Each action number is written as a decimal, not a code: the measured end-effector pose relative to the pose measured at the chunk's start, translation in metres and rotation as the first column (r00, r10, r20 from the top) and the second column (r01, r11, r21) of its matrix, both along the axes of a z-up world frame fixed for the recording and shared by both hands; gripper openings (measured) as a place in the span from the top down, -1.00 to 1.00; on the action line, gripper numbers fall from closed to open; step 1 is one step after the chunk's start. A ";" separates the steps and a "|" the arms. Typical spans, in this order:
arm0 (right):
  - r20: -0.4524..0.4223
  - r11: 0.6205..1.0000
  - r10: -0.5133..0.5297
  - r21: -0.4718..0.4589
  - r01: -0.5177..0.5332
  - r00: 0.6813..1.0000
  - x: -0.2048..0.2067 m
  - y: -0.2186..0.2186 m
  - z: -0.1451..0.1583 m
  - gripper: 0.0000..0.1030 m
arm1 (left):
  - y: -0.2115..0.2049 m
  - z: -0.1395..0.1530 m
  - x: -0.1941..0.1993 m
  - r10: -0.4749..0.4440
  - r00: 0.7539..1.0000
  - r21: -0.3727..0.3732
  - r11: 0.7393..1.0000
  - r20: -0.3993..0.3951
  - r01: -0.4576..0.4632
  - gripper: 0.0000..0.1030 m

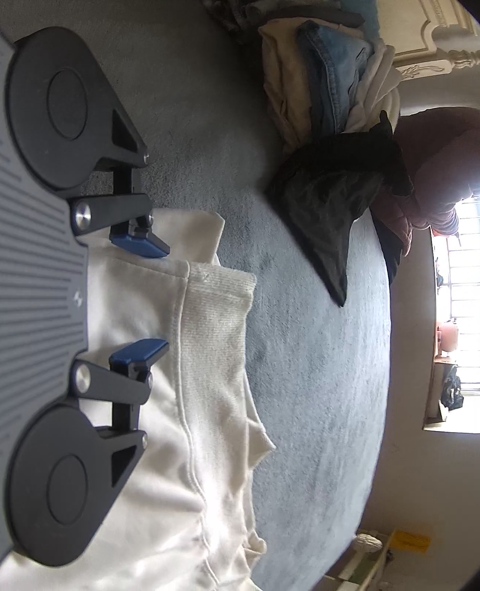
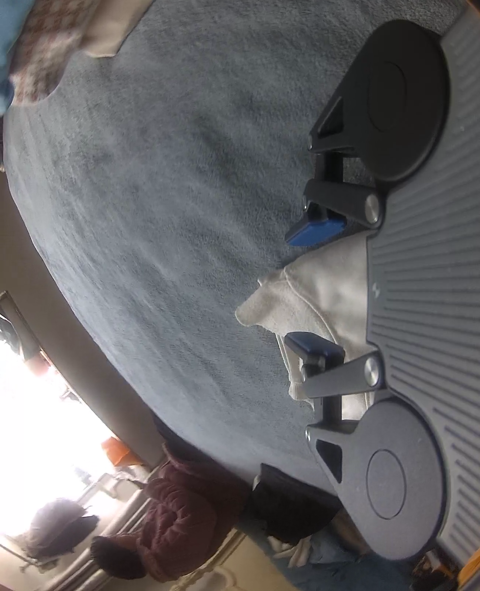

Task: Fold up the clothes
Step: 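Release and pinch a sweatshirt corner with the right gripper, then close the left gripper on the ribbed edge while the right gripper pinches the corner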

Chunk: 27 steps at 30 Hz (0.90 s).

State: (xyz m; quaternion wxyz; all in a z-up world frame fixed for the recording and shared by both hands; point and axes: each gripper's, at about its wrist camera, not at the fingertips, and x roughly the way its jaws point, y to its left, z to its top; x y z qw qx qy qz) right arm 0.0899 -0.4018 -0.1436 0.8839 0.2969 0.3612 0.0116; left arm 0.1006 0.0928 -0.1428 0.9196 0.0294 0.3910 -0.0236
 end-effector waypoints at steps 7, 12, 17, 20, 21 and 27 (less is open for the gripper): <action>-0.010 0.999 0.032 -0.043 -0.032 0.999 0.014 0.012 0.010 0.00 | 0.003 -0.002 0.007 -0.022 1.000 -0.030 0.999 0.015 0.022 0.00; -0.018 0.993 0.069 -0.098 -0.070 0.997 0.019 0.021 0.013 0.00 | 0.004 -0.003 0.011 -0.021 1.000 -0.034 0.999 0.015 0.022 0.03; -0.025 0.992 0.073 -0.100 -0.075 0.997 0.021 0.023 0.008 0.00 | 0.008 -0.004 0.017 -0.009 1.000 -0.055 0.998 0.023 0.010 0.08; -0.027 0.993 0.069 -0.098 -0.071 0.997 0.022 0.022 0.006 0.00 | 0.008 -0.006 0.019 -0.009 0.999 -0.037 0.999 0.034 0.010 0.49; -0.028 0.993 0.067 -0.096 -0.069 0.997 0.022 0.022 0.005 0.00 | 0.008 -0.007 0.019 -0.008 0.999 -0.026 1.000 0.037 0.009 0.60; -0.029 0.993 0.069 -0.097 -0.072 0.997 0.022 0.021 0.003 0.00 | 0.034 0.003 0.014 0.043 0.997 -0.174 0.984 0.067 -0.031 0.81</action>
